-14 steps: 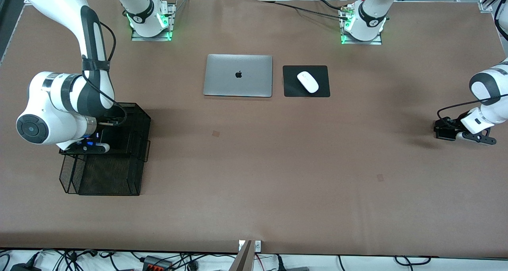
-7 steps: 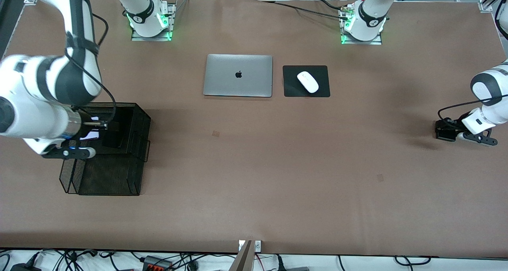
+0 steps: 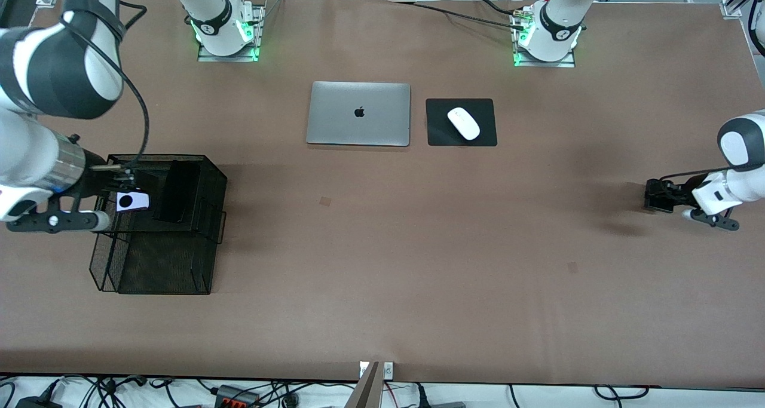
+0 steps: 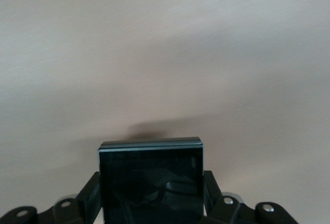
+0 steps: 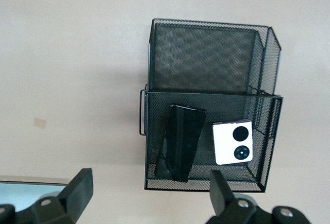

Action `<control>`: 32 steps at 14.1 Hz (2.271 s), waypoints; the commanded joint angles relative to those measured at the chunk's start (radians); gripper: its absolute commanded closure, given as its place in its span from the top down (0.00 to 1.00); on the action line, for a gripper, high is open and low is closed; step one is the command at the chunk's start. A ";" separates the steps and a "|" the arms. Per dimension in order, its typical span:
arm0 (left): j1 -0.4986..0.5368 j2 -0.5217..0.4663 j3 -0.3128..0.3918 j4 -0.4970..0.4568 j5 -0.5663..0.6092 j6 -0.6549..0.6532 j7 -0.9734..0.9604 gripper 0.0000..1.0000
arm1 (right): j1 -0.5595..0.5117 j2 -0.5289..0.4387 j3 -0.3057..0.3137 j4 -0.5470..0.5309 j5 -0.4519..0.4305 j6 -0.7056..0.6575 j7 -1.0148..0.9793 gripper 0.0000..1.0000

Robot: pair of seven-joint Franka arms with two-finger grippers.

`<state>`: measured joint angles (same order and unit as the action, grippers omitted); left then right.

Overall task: Place phones with both arms
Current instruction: 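Carry the small black flip phone with the left gripper toward the laptop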

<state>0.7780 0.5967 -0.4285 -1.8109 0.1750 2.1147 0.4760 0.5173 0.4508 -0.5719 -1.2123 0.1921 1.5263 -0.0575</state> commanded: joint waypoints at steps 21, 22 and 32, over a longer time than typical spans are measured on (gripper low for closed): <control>-0.851 0.313 -0.288 0.643 -0.101 -0.076 -1.517 0.25 | -0.003 -0.077 0.003 -0.027 0.015 -0.026 -0.016 1.00; -0.890 0.314 -0.259 0.645 -0.101 -0.040 -1.583 0.25 | -0.005 -0.077 0.000 -0.027 0.015 -0.026 -0.018 1.00; -1.298 0.356 0.097 0.656 -0.080 0.281 -1.391 0.24 | -0.456 -0.199 0.558 -0.092 -0.186 0.046 0.022 1.00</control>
<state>-0.4570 0.9240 -0.3963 -1.2009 0.0848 2.3917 -1.0558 0.1427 0.3017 -0.1277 -1.2507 0.0765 1.5380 -0.0457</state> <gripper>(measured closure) 0.207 0.000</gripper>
